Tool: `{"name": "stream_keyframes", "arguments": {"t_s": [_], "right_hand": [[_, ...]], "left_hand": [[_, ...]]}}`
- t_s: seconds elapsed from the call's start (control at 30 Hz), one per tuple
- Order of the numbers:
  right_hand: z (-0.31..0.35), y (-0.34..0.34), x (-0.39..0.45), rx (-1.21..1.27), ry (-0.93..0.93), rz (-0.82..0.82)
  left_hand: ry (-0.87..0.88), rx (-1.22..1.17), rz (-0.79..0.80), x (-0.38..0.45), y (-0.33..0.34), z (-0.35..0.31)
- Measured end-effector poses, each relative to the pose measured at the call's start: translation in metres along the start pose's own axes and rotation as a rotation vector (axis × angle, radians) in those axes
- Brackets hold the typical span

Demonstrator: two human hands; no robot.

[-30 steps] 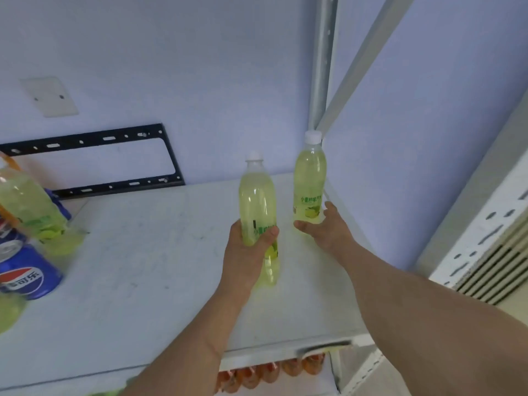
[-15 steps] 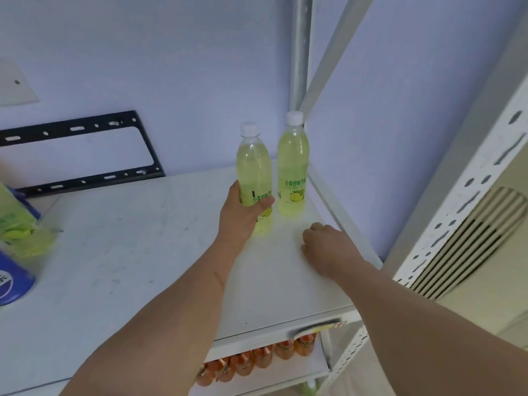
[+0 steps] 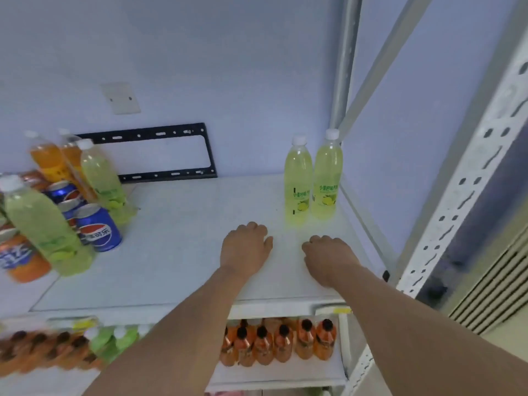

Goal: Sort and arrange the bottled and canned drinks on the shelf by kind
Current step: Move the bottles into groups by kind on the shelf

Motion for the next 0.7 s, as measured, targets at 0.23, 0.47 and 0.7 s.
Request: {"name": "stream_keyframes", "arguments": {"t_s": [0.23, 0.47, 0.7], "right_hand": [[0.13, -0.045, -0.062, -0.053, -0.348, -0.134], [0.272, -0.084, -0.1, -0.058, -0.551, -0.209], [0.437, -0.11, -0.096, -0.05, -0.655, -0.26]], "left_hand": [[0.207, 0.504, 0.112, -0.149, -0.073, 0.055], [0.081, 0.593, 0.036, -0.266, -0.138, 0.143], [-0.031, 0.609, -0.07, -0.345, -0.193, 0.272]]}}
Point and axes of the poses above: each hand's wrist, its own x-axis towards the middle knuckle, its own y-axis out of the palm, z = x × y, the point moved 3 cm from there along x, towards the middle knuckle, and after that the axes turned 8 degrees about y, right-handed, at the moved point
